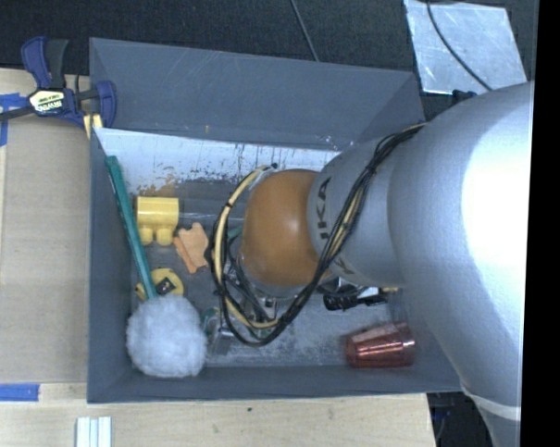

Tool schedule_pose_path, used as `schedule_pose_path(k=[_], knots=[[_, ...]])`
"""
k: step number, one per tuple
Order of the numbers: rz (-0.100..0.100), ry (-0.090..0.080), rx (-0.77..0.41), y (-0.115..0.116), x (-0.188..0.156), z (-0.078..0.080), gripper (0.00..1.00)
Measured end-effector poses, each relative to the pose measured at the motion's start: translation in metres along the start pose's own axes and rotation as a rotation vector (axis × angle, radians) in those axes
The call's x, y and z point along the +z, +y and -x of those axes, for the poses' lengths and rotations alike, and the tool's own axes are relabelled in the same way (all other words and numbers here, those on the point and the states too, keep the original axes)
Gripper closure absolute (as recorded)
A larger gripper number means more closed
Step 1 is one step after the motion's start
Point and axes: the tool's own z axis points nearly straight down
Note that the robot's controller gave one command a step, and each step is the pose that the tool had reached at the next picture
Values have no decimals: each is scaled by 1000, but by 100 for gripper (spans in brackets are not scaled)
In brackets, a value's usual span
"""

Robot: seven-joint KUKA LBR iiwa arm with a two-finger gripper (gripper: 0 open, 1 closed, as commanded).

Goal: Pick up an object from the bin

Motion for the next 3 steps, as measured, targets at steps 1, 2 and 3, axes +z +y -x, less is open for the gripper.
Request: schedule_pose_path(k=[1, 2, 3], knots=[[5, -15, -218, -6, -3, 4, 100], [5, -15, -218, -6, -3, 4, 100], [5, -16, -217, -6, -7, 3, 100]])
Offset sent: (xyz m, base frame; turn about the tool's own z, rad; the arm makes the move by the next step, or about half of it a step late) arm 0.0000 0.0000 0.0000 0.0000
